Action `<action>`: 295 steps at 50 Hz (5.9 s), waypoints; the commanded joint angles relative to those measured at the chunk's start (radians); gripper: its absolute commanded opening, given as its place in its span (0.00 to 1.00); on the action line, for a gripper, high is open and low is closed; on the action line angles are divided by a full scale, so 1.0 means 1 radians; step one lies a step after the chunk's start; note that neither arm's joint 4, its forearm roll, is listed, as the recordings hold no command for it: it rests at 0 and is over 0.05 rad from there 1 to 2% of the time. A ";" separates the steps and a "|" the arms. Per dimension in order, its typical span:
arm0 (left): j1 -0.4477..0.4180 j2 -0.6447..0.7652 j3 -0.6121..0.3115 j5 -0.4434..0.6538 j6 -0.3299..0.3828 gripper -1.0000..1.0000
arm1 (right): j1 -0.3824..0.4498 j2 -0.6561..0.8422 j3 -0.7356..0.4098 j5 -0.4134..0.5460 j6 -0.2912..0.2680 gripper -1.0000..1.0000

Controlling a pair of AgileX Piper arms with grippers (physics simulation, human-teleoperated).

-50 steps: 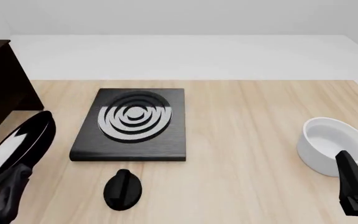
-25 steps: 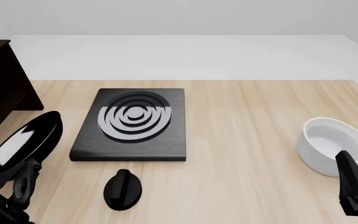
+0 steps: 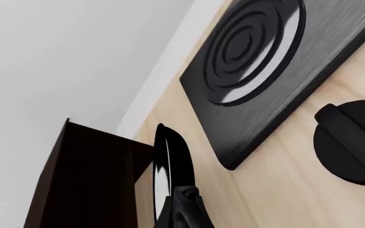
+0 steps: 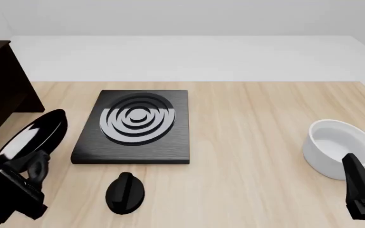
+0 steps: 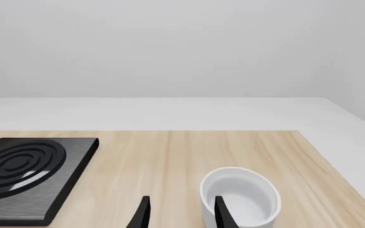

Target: Put the frying pan under the cabinet shelf.

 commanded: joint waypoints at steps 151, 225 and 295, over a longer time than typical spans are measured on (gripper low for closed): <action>0.411 0.976 -0.049 -0.842 -0.015 0.00 | 0.000 0.000 0.000 0.000 0.000 1.00; 0.382 1.364 -0.289 -0.842 0.209 0.00 | 0.000 0.000 0.000 0.000 0.000 1.00; 0.170 -0.590 0.000 0.705 0.225 1.00 | 0.000 0.000 0.000 0.000 0.000 1.00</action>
